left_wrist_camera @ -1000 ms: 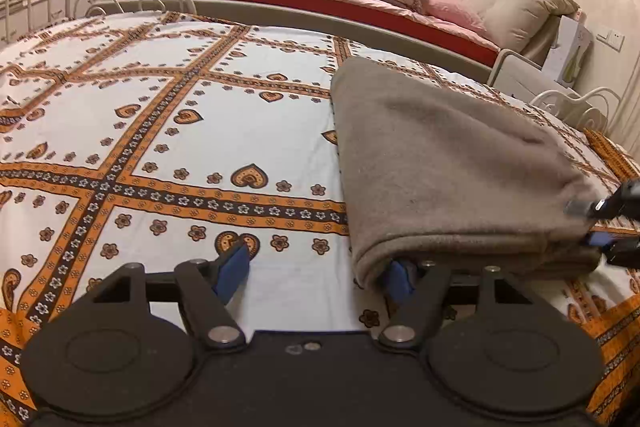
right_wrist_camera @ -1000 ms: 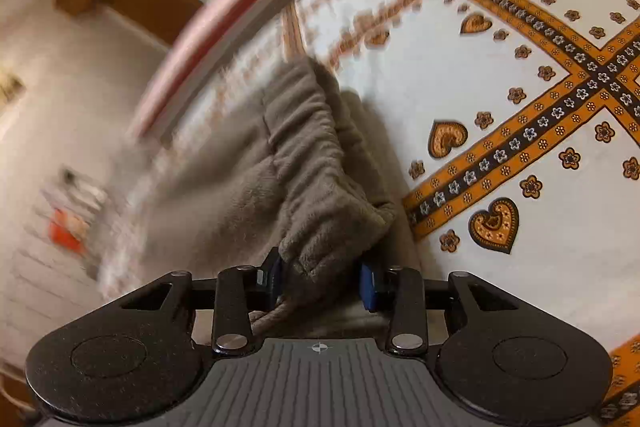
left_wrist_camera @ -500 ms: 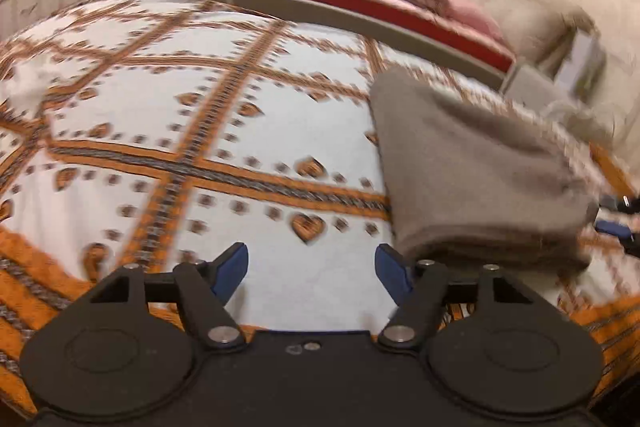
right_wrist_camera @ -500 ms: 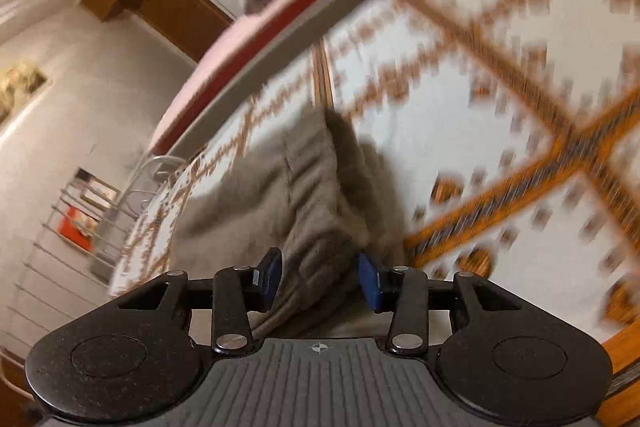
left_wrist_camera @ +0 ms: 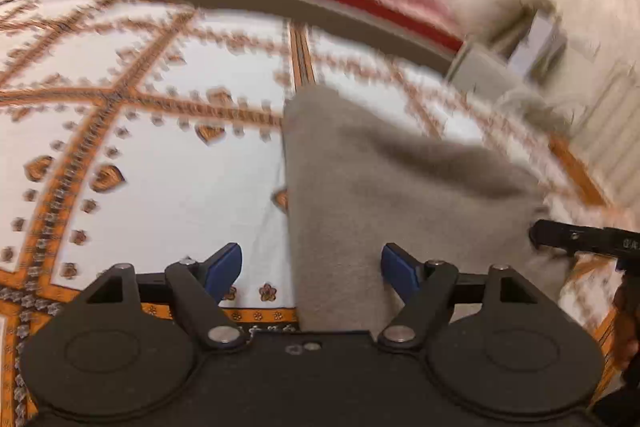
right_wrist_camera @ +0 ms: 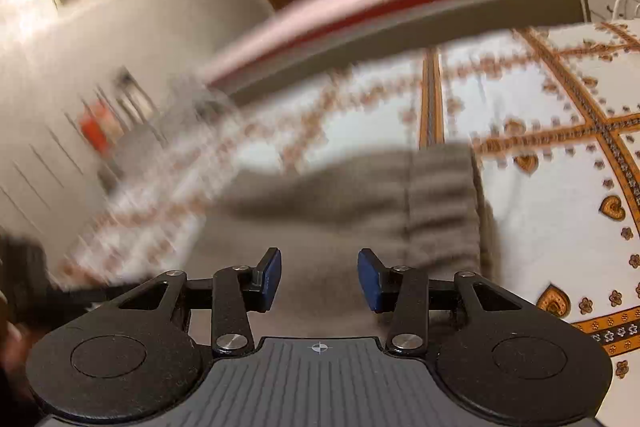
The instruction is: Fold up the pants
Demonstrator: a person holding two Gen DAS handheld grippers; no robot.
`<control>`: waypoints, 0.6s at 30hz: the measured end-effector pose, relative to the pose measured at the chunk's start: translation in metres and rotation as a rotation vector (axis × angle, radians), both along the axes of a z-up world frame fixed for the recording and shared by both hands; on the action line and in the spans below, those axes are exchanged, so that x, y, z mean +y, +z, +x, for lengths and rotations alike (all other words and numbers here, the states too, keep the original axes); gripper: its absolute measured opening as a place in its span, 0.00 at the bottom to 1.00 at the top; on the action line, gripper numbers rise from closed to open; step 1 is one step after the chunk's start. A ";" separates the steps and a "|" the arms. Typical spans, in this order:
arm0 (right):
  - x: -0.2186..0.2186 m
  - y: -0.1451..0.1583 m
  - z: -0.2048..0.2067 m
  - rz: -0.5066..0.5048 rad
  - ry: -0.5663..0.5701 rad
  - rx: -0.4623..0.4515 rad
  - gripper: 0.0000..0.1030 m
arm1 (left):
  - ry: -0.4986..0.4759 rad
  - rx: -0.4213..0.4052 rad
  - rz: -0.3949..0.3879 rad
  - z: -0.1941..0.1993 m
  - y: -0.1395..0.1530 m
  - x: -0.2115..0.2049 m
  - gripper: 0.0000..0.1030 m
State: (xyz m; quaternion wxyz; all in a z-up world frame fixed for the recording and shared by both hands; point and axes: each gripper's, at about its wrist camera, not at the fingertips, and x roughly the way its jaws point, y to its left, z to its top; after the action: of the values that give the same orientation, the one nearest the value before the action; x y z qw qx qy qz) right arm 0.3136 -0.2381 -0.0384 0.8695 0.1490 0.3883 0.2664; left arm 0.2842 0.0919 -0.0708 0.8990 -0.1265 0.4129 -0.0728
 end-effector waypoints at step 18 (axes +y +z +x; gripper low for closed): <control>-0.051 -0.022 0.031 -0.146 -0.087 0.091 0.84 | -0.032 0.031 -0.062 0.028 -0.011 0.030 0.78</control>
State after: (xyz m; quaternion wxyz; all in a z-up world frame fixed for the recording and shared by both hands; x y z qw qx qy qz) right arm 0.3441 -0.2889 -0.0603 0.8703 0.1138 0.4388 0.1925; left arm 0.3120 0.1223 -0.0820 0.8869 -0.1489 0.4262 -0.0983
